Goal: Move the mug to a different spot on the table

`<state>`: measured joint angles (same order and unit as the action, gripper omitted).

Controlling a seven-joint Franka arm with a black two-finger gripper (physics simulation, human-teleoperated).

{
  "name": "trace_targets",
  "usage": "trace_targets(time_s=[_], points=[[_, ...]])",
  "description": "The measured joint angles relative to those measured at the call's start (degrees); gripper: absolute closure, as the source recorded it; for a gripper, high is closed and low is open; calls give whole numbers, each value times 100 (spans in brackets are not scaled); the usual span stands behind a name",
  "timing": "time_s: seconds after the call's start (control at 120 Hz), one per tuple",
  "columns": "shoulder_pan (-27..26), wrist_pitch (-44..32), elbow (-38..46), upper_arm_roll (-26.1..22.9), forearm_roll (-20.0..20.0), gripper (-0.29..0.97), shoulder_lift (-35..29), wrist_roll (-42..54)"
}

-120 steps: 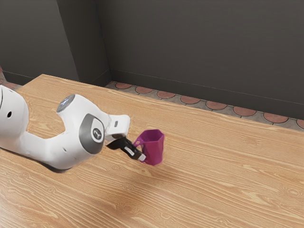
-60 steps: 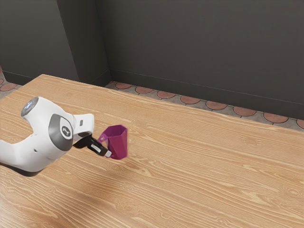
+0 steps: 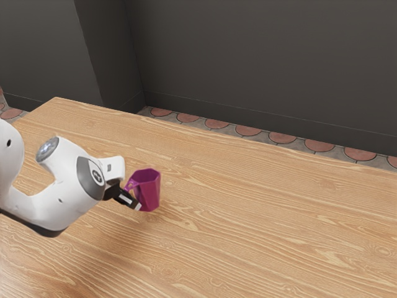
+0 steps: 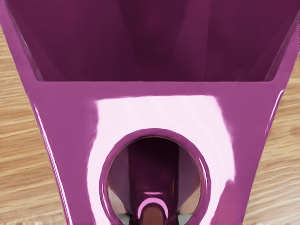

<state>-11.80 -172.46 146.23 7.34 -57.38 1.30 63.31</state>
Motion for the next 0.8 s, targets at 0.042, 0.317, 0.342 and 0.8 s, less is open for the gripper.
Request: trace_targets(time_s=[0.042,0.317,0.342,0.8], points=[[14,-19,-2,1,-94,70,36,10],[313,-198,-8,8,-769,69,323,62],[287,-210,-23,10,-808,69,364,65],[43,-237,-121,11,-1067,19,482,143]])
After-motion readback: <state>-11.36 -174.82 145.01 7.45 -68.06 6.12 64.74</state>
